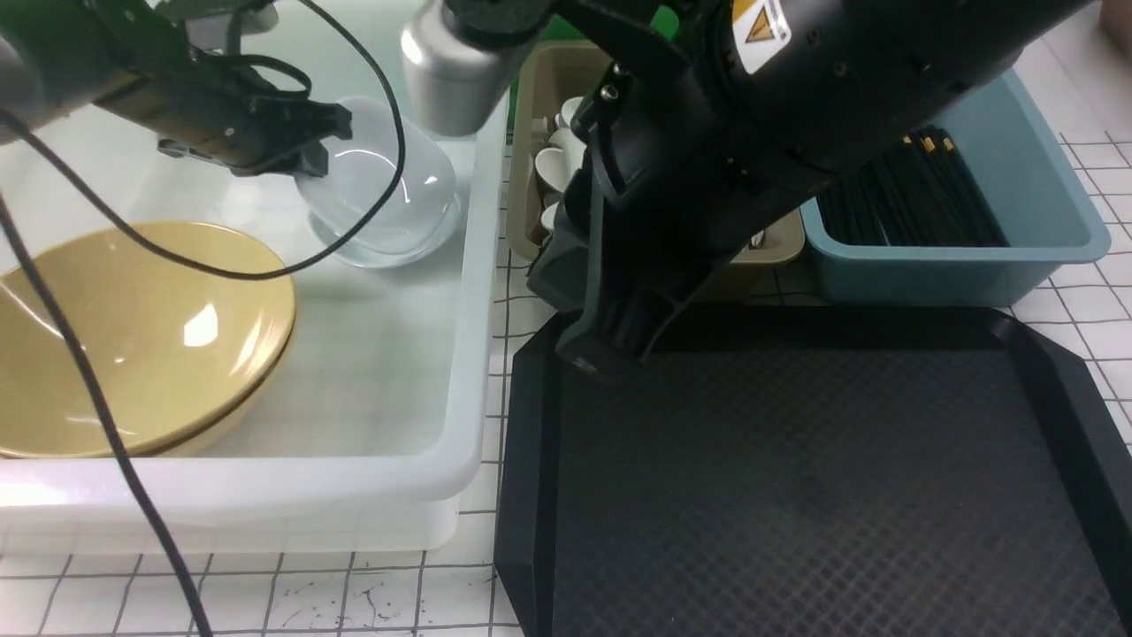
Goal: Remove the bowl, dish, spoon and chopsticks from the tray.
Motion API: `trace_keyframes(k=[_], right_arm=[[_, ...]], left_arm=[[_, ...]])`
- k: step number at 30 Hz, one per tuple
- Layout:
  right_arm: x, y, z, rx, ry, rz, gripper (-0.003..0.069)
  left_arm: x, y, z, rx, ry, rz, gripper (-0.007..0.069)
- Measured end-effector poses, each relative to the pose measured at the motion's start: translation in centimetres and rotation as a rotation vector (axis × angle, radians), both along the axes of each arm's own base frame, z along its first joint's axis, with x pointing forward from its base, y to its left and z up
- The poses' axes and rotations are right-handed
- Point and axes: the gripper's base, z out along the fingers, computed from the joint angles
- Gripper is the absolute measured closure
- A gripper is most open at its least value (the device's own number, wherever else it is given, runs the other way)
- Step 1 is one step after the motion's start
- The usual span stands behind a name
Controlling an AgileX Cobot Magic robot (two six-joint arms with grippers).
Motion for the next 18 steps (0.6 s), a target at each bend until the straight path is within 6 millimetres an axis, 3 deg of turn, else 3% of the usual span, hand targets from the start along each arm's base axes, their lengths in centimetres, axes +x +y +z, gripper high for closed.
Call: trace_keyframes(k=[6, 8, 9, 12, 14, 18], right_arm=[[0.0, -0.1, -0.1, -0.016, 0.003, -0.008, 0.0596], [0.0, -0.1, -0.1, -0.015, 0.005, -0.01, 0.0596], [0.0, -0.1, -0.1, -0.015, 0.005, -0.011, 0.0596], [-0.1, -0.2, -0.2, -0.032, 0.019, -0.01, 0.0594], [-0.2, -0.3, -0.3, -0.039, 0.026, -0.009, 0.0594], [-0.2, -0.5, -0.4, -0.065, 0.035, -0.015, 0.0594]], left_arm=[[0.9, 0.0, -0.8, 0.018, -0.001, -0.026, 0.0554], [1.0, 0.0, -1.2, 0.041, 0.006, -0.057, 0.0466], [1.0, 0.0, -1.2, 0.043, 0.008, -0.061, 0.0459], [0.9, 0.0, -1.7, 0.089, 0.028, -0.108, 0.0283], [0.8, 0.0, -1.6, 0.106, 0.042, -0.124, 0.0229], [0.7, 0.1, 0.5, 0.138, 0.054, -0.155, 0.0111]])
